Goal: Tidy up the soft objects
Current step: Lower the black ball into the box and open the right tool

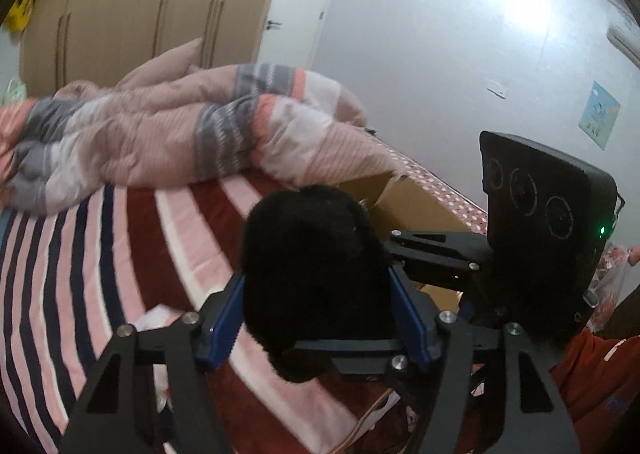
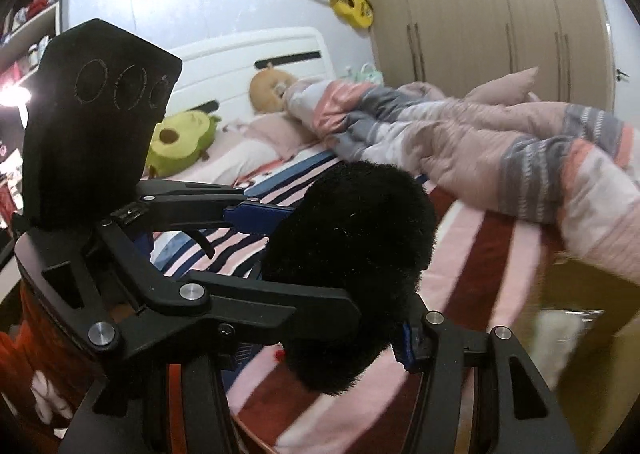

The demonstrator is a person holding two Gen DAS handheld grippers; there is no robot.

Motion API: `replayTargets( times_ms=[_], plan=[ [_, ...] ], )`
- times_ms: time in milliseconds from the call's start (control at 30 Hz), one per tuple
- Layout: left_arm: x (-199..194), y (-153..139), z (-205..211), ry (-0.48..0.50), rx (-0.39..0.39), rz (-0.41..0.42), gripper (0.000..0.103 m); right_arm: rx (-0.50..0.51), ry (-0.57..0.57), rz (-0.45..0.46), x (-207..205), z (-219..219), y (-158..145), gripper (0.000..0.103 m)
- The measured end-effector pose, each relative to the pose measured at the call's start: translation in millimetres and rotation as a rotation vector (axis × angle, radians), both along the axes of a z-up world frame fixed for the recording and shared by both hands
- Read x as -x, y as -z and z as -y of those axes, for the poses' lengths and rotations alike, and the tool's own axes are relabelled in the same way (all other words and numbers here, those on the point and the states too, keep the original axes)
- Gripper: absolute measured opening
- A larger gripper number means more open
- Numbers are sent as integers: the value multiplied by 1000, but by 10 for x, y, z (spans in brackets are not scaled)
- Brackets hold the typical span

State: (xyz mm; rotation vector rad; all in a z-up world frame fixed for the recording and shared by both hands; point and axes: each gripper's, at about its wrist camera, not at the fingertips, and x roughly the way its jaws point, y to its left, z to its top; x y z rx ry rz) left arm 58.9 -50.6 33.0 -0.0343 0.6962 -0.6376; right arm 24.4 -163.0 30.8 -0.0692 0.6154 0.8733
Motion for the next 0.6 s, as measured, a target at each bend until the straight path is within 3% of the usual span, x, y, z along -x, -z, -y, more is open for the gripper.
replayTargets(
  times_ms=[300, 600],
  plan=[
    [-380, -182, 982, 128, -21, 9, 64, 3, 133, -11, -234, 975, -174, 51],
    [-720, 216, 1659, 227, -74, -124, 64, 116, 193, -128, -483, 1511, 231, 53]
  ],
)
